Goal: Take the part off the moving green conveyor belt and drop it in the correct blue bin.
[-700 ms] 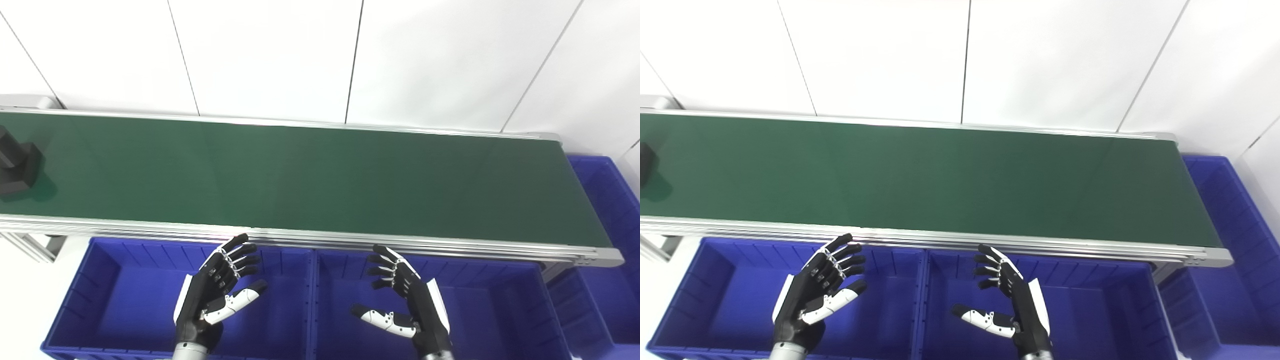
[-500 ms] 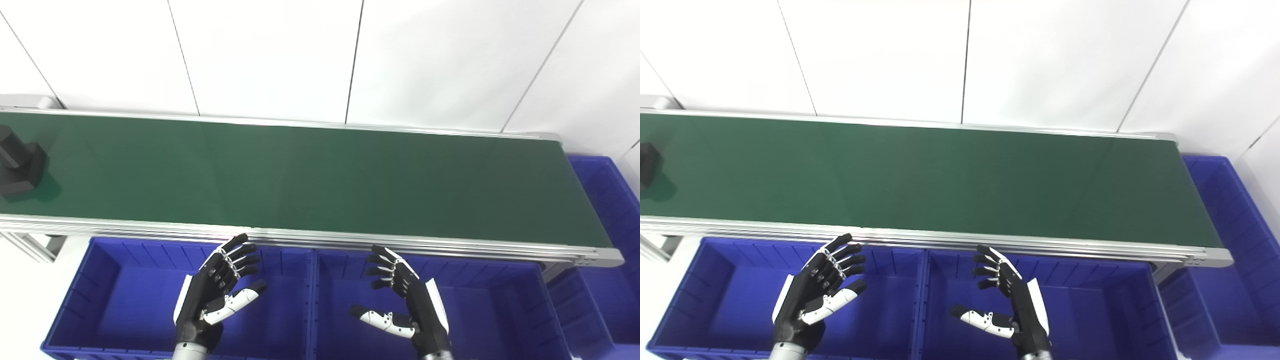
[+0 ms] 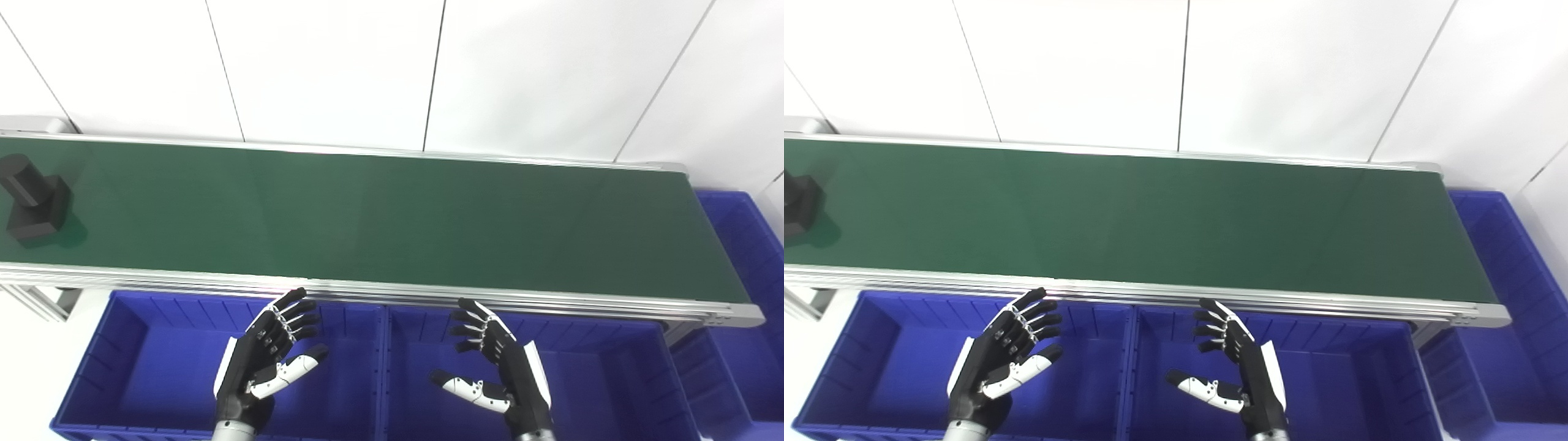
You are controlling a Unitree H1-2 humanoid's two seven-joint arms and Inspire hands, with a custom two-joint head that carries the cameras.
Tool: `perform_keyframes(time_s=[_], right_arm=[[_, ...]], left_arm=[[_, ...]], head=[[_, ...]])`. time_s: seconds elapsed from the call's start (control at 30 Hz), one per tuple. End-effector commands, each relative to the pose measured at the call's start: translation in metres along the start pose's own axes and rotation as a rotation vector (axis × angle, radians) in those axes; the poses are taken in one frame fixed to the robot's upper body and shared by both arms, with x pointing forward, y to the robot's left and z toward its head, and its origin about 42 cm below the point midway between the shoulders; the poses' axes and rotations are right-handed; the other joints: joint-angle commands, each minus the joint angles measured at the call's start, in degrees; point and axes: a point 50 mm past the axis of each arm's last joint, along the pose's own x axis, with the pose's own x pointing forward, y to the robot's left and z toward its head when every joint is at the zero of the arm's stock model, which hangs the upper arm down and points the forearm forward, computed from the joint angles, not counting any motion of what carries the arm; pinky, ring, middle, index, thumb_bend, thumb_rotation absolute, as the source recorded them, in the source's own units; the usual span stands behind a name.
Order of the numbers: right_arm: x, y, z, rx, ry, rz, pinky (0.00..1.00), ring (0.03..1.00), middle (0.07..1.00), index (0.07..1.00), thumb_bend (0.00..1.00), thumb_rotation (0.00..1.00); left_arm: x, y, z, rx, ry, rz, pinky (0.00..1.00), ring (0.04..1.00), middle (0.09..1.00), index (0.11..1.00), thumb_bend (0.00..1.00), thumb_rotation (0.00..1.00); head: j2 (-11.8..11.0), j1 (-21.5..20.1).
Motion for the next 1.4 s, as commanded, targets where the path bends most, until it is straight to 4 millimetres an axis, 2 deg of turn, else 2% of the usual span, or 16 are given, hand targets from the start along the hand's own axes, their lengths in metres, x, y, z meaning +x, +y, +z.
perform_keyframes(time_s=[0.0, 0.07, 0.1, 0.13, 0.17, 0.2, 0.23, 0.27, 0.3, 0.33, 0.37, 0.43, 0.5, 0.73, 1.2, 1.37], right_arm=[[0.002, -0.003, 0.007, -0.007, -0.071, -0.008, 0.60, 0.713, 0.782, 0.828, 0.65, 0.17], [0.000, -0.007, 0.004, -0.010, -0.060, -0.010, 0.61, 0.714, 0.785, 0.828, 0.65, 0.15], [-0.001, -0.010, 0.002, -0.006, -0.054, -0.011, 0.61, 0.718, 0.790, 0.829, 0.64, 0.14], [-0.001, -0.013, 0.000, -0.004, -0.046, -0.013, 0.61, 0.719, 0.790, 0.829, 0.63, 0.12], [-0.001, -0.016, -0.002, -0.003, -0.038, -0.015, 0.61, 0.719, 0.790, 0.830, 0.63, 0.11], [-0.002, -0.019, -0.005, -0.002, -0.029, -0.017, 0.61, 0.722, 0.793, 0.834, 0.62, 0.09], [-0.002, -0.021, -0.007, -0.002, -0.023, -0.018, 0.62, 0.724, 0.797, 0.839, 0.61, 0.07], [-0.001, -0.023, -0.010, -0.001, -0.014, -0.017, 0.62, 0.725, 0.798, 0.841, 0.61, 0.06], [-0.001, -0.024, -0.011, 0.000, -0.008, -0.016, 0.63, 0.729, 0.803, 0.845, 0.59, 0.02], [0.000, -0.026, -0.015, 0.002, 0.002, -0.015, 0.64, 0.730, 0.805, 0.846, 0.59, 0.01], [0.000, -0.028, -0.017, 0.004, 0.009, -0.015, 0.64, 0.732, 0.808, 0.848, 0.58, 0.00], [0.002, -0.031, -0.023, 0.010, 0.030, -0.019, 0.63, 0.723, 0.808, 0.846, 0.57, 0.00], [0.003, -0.034, -0.028, 0.025, 0.049, -0.025, 0.62, 0.720, 0.806, 0.847, 0.57, 0.01], [0.005, -0.035, -0.033, 0.040, 0.065, -0.013, 0.65, 0.732, 0.812, 0.864, 0.55, 0.00], [0.004, -0.029, -0.030, 0.024, 0.056, -0.020, 0.60, 0.707, 0.800, 0.850, 0.56, 0.00], [0.003, -0.029, -0.029, 0.030, 0.054, -0.019, 0.60, 0.707, 0.800, 0.848, 0.55, 0.00]], left_arm=[[0.002, -0.006, 0.003, 0.003, -0.055, -0.014, 0.68, 0.699, 0.745, 0.783, 0.59, 0.00], [0.002, -0.010, -0.002, -0.008, -0.050, -0.008, 0.67, 0.696, 0.742, 0.780, 0.61, 0.00], [0.002, -0.012, -0.005, -0.016, -0.048, -0.009, 0.67, 0.694, 0.742, 0.779, 0.61, 0.00], [0.003, -0.015, -0.009, -0.021, -0.044, -0.012, 0.67, 0.694, 0.743, 0.782, 0.61, 0.00], [0.004, -0.017, -0.013, -0.021, -0.044, -0.015, 0.67, 0.694, 0.744, 0.786, 0.61, 0.00], [0.006, -0.020, -0.018, -0.021, -0.044, -0.016, 0.66, 0.688, 0.740, 0.787, 0.62, 0.00], [0.007, -0.022, -0.021, -0.020, -0.044, -0.016, 0.65, 0.681, 0.734, 0.784, 0.64, 0.00], [0.008, -0.025, -0.026, -0.015, -0.048, -0.010, 0.65, 0.678, 0.732, 0.783, 0.64, 0.00], [0.009, -0.027, -0.028, -0.012, -0.051, -0.005, 0.63, 0.664, 0.719, 0.772, 0.66, 0.00], [0.011, -0.029, -0.032, -0.007, -0.056, 0.000, 0.63, 0.660, 0.714, 0.769, 0.66, 0.00], [0.012, -0.031, -0.034, -0.003, -0.059, 0.003, 0.62, 0.647, 0.704, 0.759, 0.69, 0.00], [0.015, -0.034, -0.037, -0.001, -0.058, 0.010, 0.62, 0.641, 0.697, 0.755, 0.71, 0.00], [0.018, -0.034, -0.041, -0.008, -0.051, 0.019, 0.61, 0.639, 0.695, 0.752, 0.74, 0.00], [0.023, -0.033, -0.044, -0.009, -0.047, 0.040, 0.59, 0.617, 0.674, 0.741, 0.79, 0.00], [0.022, -0.029, -0.041, -0.001, -0.050, 0.028, 0.57, 0.602, 0.657, 0.725, 0.85, 0.00], [0.020, -0.029, -0.042, -0.004, -0.048, 0.026, 0.58, 0.608, 0.667, 0.730, 0.81, 0.00]], head=[[-1.56, 3.74], [-3.77, 8.02], [-4.14, 8.69], [-6.13, 12.19], [-6.50, 12.66], [-8.55, 15.22], [-8.55, 15.22], [-10.28, 17.51], [-10.28, 17.51], [-12.41, 19.97], [-12.41, 19.97], [-15.47, 23.79], [-16.80, 25.23], [-18.32, 25.69], [-16.69, 20.98], [-16.55, 20.91]])
